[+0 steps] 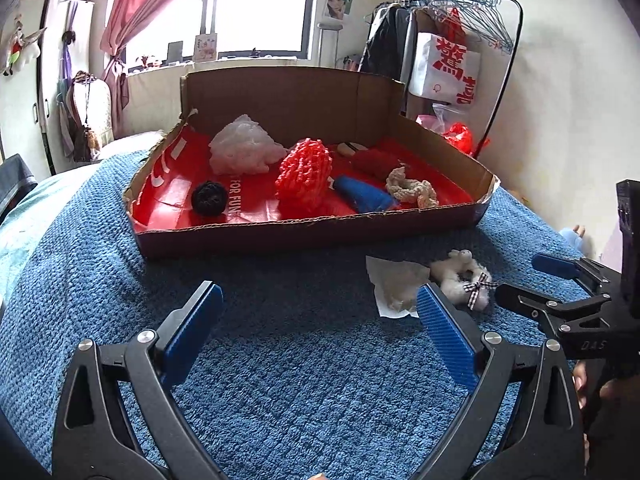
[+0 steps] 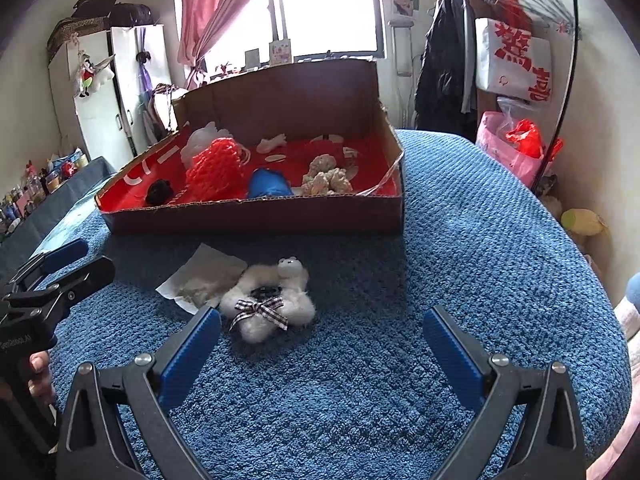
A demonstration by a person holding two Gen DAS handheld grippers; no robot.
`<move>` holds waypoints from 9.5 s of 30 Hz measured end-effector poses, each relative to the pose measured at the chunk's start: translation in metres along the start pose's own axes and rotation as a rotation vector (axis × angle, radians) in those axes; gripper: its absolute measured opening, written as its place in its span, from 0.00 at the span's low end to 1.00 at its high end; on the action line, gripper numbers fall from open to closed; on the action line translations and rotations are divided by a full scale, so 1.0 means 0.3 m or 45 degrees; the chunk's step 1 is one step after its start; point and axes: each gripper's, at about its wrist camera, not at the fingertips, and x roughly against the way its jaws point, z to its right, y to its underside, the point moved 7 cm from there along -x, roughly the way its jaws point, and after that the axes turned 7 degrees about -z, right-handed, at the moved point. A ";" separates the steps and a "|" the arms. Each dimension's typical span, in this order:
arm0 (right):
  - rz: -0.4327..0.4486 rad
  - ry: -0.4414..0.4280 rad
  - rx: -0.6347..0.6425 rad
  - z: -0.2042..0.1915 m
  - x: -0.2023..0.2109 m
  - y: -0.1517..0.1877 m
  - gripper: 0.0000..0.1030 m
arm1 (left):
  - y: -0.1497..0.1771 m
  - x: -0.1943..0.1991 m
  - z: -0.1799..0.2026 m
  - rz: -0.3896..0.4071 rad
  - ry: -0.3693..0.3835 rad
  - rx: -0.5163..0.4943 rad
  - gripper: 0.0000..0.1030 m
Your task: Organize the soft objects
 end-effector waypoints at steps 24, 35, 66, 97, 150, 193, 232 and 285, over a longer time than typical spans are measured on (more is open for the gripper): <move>-0.224 -0.287 0.373 -0.094 -0.128 -0.027 0.42 | -0.027 -0.264 0.220 -0.430 0.348 -0.289 0.26; -0.102 -0.319 0.313 -0.091 -0.033 -0.091 0.42 | -0.074 -0.130 0.150 -0.317 0.432 -0.204 0.20; -0.192 -0.221 0.393 -0.143 -0.274 -0.548 0.42 | -0.411 -0.216 -0.151 -0.316 0.260 -0.151 0.20; -0.565 -0.191 0.697 -0.187 -0.609 -0.656 0.42 | -0.395 -0.547 -0.132 -0.679 0.192 -0.335 0.20; -0.452 -0.102 0.696 -0.184 -0.505 -0.655 0.61 | -0.383 -0.457 -0.144 -0.612 0.152 -0.360 0.56; 0.232 0.118 0.075 -0.078 -0.214 -0.470 1.00 | -0.387 -0.173 -0.069 0.160 -0.090 -0.015 0.98; 0.198 0.203 0.094 -0.066 -0.293 -0.441 1.00 | -0.316 -0.283 -0.122 0.048 -0.162 -0.015 1.00; 0.187 0.199 0.091 -0.066 -0.302 -0.442 1.00 | -0.309 -0.294 -0.126 0.032 -0.159 -0.019 1.00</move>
